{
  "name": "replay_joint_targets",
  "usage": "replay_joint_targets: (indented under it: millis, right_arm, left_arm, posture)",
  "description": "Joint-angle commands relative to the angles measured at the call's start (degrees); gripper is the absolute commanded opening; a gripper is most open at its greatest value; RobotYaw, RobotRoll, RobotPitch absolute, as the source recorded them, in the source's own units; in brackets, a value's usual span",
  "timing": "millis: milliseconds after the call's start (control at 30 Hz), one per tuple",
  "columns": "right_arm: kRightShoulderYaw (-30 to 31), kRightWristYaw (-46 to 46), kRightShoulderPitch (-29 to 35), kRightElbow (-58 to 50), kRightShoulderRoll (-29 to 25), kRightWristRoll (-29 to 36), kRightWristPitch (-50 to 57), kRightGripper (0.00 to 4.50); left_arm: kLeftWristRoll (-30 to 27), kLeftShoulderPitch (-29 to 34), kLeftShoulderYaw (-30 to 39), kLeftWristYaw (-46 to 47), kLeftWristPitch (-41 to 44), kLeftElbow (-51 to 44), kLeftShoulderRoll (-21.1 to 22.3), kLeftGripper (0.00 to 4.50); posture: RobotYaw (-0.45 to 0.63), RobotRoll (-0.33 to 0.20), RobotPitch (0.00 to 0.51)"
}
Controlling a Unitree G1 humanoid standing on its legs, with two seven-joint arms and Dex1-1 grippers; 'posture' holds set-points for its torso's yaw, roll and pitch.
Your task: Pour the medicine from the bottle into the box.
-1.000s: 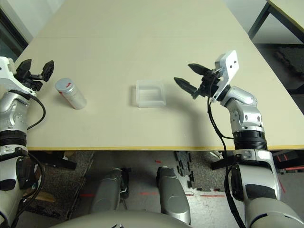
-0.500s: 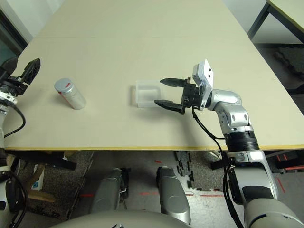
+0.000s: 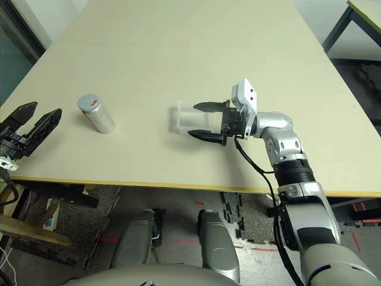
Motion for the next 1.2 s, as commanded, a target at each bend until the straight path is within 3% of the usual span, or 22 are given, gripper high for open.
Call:
replay_joint_targets:
  millis: [33, 300, 1200]
  right_arm:
    - [0.03, 0.67, -0.43, 0.09, -0.17, -0.22, -0.32, 4.50]
    - [0.28, 0.71, -0.29, -1.34, -0.19, -0.11, 0.38, 4.50]
    - [-0.35, -1.45, 2.10, -5.80, -1.06, 0.31, 1.55, 4.50]
  left_arm:
    - [4.46, 1.44, -2.66, -1.60, -4.12, 2.15, -0.62, 4.44]
    - [10.27, -2.82, -8.19, -1.08, -9.99, 8.90, -2.97, 4.44]
    - [14.73, -15.71, -14.92, -5.20, -15.55, 27.07, -3.95, 4.44]
  posture:
    - [0.09, 0.000, 0.175]
    - [0.08, 0.000, 0.176]
    - [-0.02, 0.000, 0.173]
